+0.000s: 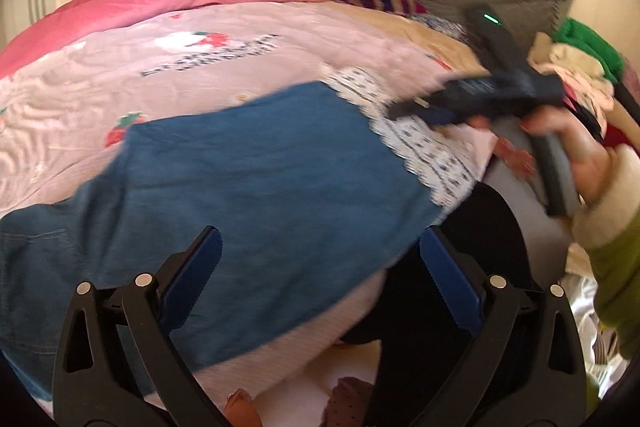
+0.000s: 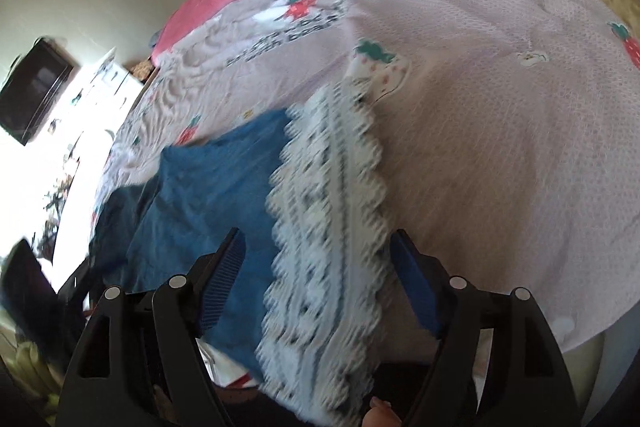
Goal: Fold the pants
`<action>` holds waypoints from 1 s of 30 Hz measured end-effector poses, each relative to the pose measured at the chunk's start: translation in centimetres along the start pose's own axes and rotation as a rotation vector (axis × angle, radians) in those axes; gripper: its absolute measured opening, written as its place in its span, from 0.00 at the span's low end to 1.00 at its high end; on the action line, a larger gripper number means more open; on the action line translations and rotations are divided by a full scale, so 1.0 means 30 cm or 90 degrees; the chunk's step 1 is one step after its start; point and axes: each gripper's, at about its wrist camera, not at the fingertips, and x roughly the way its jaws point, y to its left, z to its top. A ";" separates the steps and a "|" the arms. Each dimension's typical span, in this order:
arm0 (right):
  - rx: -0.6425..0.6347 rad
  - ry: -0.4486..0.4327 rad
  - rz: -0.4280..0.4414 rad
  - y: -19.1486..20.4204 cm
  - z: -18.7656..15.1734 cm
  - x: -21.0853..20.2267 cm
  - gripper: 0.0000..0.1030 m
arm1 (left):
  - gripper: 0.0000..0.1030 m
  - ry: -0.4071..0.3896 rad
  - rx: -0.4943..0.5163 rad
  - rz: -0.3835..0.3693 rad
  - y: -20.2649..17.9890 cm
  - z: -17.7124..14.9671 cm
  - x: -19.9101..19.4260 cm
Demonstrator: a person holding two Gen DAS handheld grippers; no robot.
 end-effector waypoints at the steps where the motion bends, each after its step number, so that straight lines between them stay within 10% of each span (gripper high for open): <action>1: 0.008 0.003 0.010 -0.014 0.011 0.011 0.72 | 0.91 0.003 0.007 -0.004 -0.019 -0.002 0.006; 21: -0.036 0.012 0.017 0.030 0.010 -0.033 0.68 | 0.91 0.036 0.150 -0.079 -0.284 0.061 0.209; 30: -0.002 0.049 0.041 -0.020 -0.050 -0.097 0.68 | 0.64 0.059 0.224 -0.074 -0.366 0.057 0.300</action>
